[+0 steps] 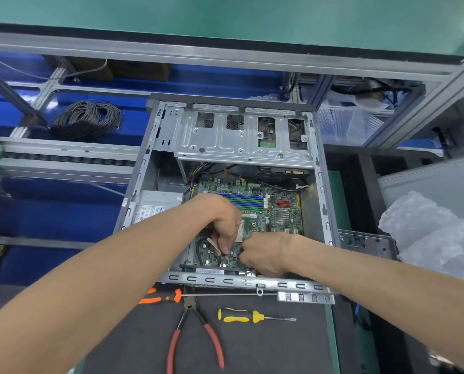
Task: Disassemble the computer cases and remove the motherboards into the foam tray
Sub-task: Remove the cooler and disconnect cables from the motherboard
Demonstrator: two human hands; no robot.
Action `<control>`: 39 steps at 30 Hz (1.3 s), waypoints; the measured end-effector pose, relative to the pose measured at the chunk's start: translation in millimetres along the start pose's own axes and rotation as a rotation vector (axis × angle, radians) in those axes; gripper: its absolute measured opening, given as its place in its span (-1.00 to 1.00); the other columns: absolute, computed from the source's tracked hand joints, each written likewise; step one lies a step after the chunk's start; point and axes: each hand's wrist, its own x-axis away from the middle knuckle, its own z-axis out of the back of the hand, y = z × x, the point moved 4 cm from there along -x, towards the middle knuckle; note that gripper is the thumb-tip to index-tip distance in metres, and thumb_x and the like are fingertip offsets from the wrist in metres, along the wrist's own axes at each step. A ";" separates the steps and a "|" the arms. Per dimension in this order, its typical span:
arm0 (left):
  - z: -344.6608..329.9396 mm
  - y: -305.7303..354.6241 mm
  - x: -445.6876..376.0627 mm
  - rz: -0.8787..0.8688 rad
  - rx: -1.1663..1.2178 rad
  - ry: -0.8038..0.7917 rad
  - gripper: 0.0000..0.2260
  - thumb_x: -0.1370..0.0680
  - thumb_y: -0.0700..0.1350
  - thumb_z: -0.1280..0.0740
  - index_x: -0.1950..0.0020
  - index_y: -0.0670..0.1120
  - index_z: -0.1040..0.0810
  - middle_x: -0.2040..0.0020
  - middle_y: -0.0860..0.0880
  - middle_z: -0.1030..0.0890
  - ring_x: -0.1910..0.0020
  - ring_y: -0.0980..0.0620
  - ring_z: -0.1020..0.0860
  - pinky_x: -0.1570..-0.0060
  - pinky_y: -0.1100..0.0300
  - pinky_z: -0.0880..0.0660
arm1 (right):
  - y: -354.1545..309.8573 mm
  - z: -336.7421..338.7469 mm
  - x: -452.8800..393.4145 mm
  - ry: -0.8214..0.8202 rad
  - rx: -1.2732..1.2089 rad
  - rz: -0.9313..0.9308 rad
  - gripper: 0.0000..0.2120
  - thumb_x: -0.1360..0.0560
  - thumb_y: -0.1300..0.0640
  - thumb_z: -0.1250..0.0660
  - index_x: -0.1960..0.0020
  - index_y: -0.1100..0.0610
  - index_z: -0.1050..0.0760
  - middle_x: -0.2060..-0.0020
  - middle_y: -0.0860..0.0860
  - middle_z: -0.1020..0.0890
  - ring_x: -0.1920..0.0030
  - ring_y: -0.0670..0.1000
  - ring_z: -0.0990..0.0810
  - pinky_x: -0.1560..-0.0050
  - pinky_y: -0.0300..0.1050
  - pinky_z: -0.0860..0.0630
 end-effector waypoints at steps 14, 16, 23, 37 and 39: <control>0.2 -2.8 -1.1 -0.019 -0.030 0.040 -0.82 -0.46 -0.13 -0.54 -0.04 -0.12 -0.73 0.03 0.01 -0.71 -0.11 -0.08 -0.65 -0.23 -0.04 -0.56 | -3.8 6.2 -10.9 -0.110 -0.064 -0.066 -0.76 -0.66 0.22 -0.18 -0.30 0.17 -0.46 -0.20 0.13 -0.54 -0.19 0.18 -0.52 0.03 0.00 -0.52; -1.4 -3.2 -1.3 -0.015 -0.041 0.035 -0.84 -0.47 -0.12 -0.53 -0.02 -0.10 -0.74 0.00 0.00 -0.72 -0.12 -0.07 -0.64 -0.23 -0.04 -0.56 | -6.2 8.5 -9.7 -0.113 -0.086 -0.060 -0.77 -0.64 0.22 -0.20 -0.27 0.18 -0.48 -0.16 0.13 -0.55 -0.17 0.18 -0.54 -0.08 0.06 -0.57; -3.8 -3.9 -1.2 -0.010 -0.122 0.034 -0.75 -0.45 -0.01 -0.55 -0.07 -0.05 -0.65 -0.06 -0.02 -0.66 -0.09 -0.10 -0.62 -0.25 -0.08 -0.51 | 11.8 33.1 10.5 0.078 -0.106 -0.103 -0.85 -0.51 0.12 -0.32 0.17 0.05 -0.35 0.33 -0.05 -0.34 0.30 0.05 -0.40 0.24 -0.03 -0.50; -8.6 -6.7 20.2 0.055 0.020 -0.177 -0.87 -0.59 -0.15 -0.32 -0.06 -0.12 -0.64 0.04 -0.04 -0.73 0.12 0.03 -0.65 0.17 0.12 -0.44 | 34.9 25.4 19.2 0.239 -0.618 -0.211 -0.59 -0.40 0.32 -0.27 -0.16 0.01 -0.61 0.10 -0.01 -0.62 0.10 0.08 -0.61 0.02 0.01 -0.63; -3.1 -7.1 27.2 0.035 -0.046 -0.156 -0.86 -0.56 -0.14 -0.37 -0.09 -0.09 -0.66 0.01 -0.04 -0.71 0.07 -0.01 -0.61 0.14 0.11 -0.49 | 26.4 26.3 15.0 0.314 -0.755 -0.162 -0.54 -0.40 0.35 -0.24 -0.19 -0.01 -0.62 0.11 0.00 -0.66 0.10 0.04 -0.62 -0.04 -0.08 -0.60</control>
